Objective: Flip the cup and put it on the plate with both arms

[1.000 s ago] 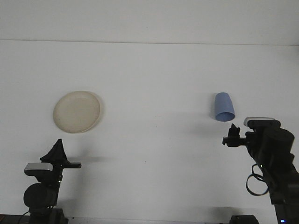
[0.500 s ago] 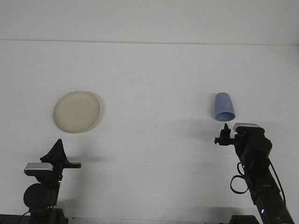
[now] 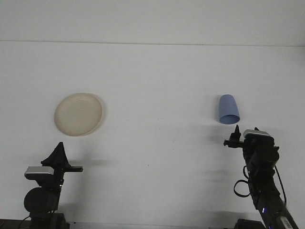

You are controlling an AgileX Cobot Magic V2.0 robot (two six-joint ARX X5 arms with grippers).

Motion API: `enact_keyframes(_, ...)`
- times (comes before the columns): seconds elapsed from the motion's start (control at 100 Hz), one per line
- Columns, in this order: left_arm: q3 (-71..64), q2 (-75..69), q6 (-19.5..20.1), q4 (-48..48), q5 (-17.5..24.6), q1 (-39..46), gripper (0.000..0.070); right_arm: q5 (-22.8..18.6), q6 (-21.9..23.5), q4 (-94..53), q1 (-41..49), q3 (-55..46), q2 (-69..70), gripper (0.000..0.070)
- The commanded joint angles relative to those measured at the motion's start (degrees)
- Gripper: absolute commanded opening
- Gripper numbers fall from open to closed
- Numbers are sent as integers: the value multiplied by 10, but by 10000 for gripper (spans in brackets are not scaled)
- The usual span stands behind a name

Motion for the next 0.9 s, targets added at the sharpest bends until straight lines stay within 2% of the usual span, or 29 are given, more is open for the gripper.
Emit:
enact_keyframes(0.0, -11, -1, -1, 6, 1, 0, 11, -12, -8, 27, -10, 3, 33, 466)
enact_keyframes(0.32, -11, -1, -1, 6, 1, 0, 11, -58, -11, 203, -30, 16, 203, 454)
enact_keyframes(0.82, -11, -1, -1, 6, 1, 0, 11, -96, -41, 208, -32, 142, 382, 452)
enact_keyframes(0.89, -11, -1, -1, 6, 1, 0, 11, -104, -45, 208, -32, 153, 395, 410)
